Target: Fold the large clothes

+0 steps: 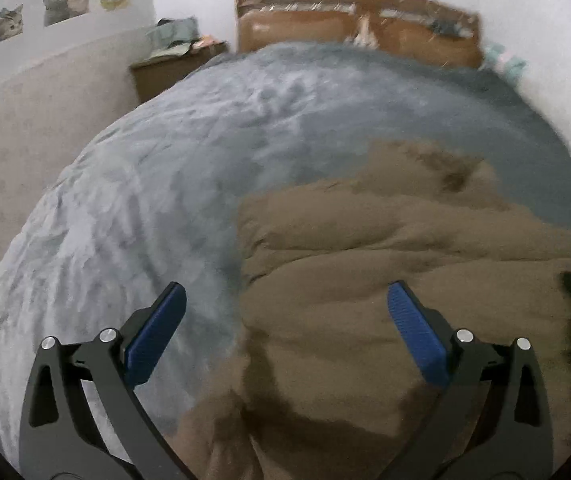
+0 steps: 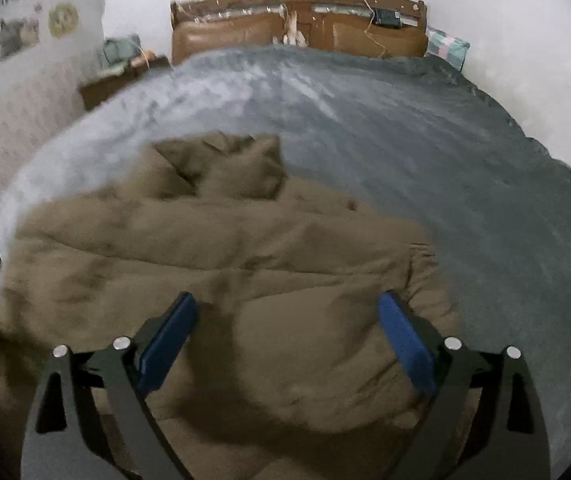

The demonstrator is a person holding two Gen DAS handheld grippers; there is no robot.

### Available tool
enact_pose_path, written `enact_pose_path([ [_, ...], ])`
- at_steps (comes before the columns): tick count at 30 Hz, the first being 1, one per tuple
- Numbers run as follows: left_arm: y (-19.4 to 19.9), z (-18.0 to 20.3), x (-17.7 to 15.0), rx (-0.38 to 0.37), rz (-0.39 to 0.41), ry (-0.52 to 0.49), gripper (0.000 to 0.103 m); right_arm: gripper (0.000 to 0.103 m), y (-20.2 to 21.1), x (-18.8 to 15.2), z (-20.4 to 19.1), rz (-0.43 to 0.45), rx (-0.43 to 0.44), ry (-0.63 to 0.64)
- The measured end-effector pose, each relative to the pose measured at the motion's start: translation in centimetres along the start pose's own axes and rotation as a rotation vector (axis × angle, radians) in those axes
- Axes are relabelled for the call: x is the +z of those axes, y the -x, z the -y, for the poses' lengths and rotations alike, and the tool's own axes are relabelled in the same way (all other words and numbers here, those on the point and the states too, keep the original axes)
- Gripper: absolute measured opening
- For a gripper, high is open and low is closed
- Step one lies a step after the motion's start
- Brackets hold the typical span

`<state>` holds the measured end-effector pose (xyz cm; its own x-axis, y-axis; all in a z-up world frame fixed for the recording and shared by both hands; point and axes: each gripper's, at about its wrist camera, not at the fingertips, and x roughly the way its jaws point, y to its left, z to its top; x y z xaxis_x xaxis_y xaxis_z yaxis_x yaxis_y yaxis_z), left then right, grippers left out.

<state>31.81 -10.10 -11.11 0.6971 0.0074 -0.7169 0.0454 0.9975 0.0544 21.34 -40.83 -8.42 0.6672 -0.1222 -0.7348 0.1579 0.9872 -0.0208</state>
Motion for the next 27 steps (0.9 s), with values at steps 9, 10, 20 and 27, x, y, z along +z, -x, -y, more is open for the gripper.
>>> enact_pose_path([
  [9,-7.2,-0.7,-3.1,-0.047,-0.02,0.019,0.1,0.102,-5.5,-3.2,2.5,-0.06,0.033,-0.025],
  [10,-7.9,-1.0,-3.2,-0.063,-0.031,0.032,0.1,0.102,-6.0,-3.2,2.4,-0.063,0.031,-0.024],
  [20,-8.4,-1.7,-3.7,-0.095,-0.078,0.049,0.1,0.102,-7.0,-3.9,2.3,-0.079,0.04,-0.03],
  [27,4.9,-7.9,-3.8,-0.044,0.099,0.084,0.1,0.101,5.7,-4.6,6.8,-0.074,0.206,0.004],
])
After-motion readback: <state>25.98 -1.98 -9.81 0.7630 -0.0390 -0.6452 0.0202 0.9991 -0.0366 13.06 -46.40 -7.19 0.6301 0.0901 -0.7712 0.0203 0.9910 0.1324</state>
